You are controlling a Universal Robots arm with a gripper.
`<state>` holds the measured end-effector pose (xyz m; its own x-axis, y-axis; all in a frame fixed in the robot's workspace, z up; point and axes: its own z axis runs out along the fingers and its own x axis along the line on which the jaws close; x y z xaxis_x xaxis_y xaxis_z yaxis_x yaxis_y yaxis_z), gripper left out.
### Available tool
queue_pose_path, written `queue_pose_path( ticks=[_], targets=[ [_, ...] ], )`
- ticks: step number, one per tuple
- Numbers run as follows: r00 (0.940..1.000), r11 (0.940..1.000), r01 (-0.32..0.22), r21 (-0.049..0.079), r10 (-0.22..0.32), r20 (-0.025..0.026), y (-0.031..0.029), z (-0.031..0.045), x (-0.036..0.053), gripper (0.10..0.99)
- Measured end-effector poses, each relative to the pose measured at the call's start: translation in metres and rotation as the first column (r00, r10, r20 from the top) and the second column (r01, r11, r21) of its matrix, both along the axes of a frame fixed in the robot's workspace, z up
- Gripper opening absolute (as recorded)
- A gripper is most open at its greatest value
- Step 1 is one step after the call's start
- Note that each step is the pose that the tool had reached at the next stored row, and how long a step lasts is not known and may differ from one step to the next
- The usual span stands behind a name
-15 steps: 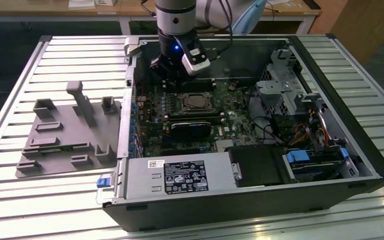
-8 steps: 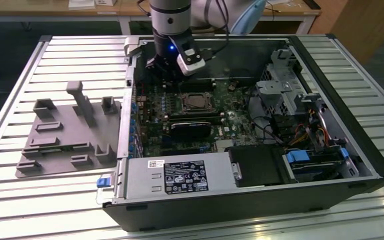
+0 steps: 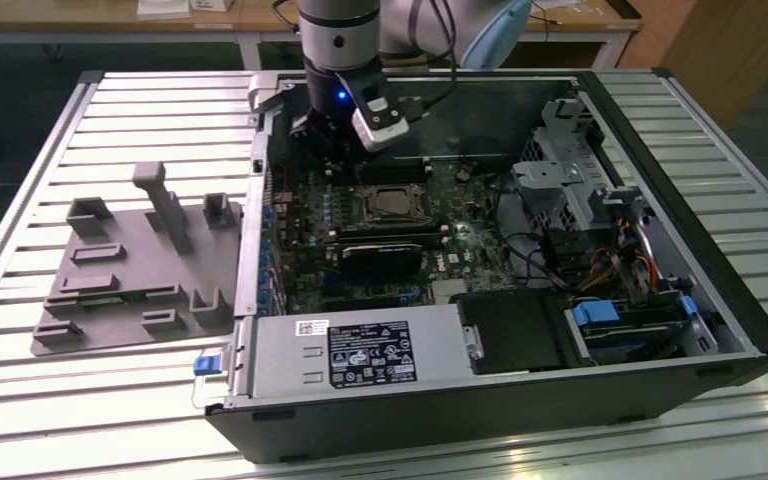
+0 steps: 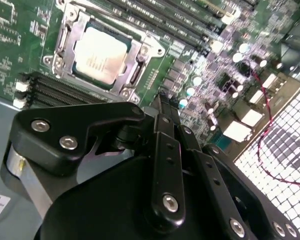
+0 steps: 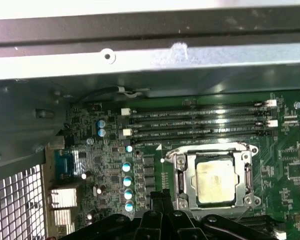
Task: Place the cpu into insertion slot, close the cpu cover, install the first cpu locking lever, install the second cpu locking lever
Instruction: 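Install the first cpu locking lever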
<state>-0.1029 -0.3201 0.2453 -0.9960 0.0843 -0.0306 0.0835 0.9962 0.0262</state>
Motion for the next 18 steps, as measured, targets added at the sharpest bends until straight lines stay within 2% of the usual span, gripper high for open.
queue_pose_path(
  ticks=[5, 8, 11, 16, 18],
  targets=[
    [1.0000, 0.9987, 0.000, 0.051, 0.000, 0.0005, 0.0000, 0.0000, -0.0013, 0.102],
    [1.0000, 0.9960, 0.000, 0.089, 0.000, 0.0007, 0.0000, 0.0000, -0.0032, 0.102],
    [1.0000, 0.9933, 0.000, 0.116, 0.000, 0.0008, -0.0001, 0.0000, -0.0049, 0.102],
    [1.0000, 0.9868, -0.001, 0.162, 0.001, 0.0009, -0.0003, 0.0000, -0.0073, 0.102],
    [1.0000, 0.9826, -0.001, 0.186, 0.000, 0.0010, -0.0005, 0.0000, -0.0080, 0.102]
  ],
)
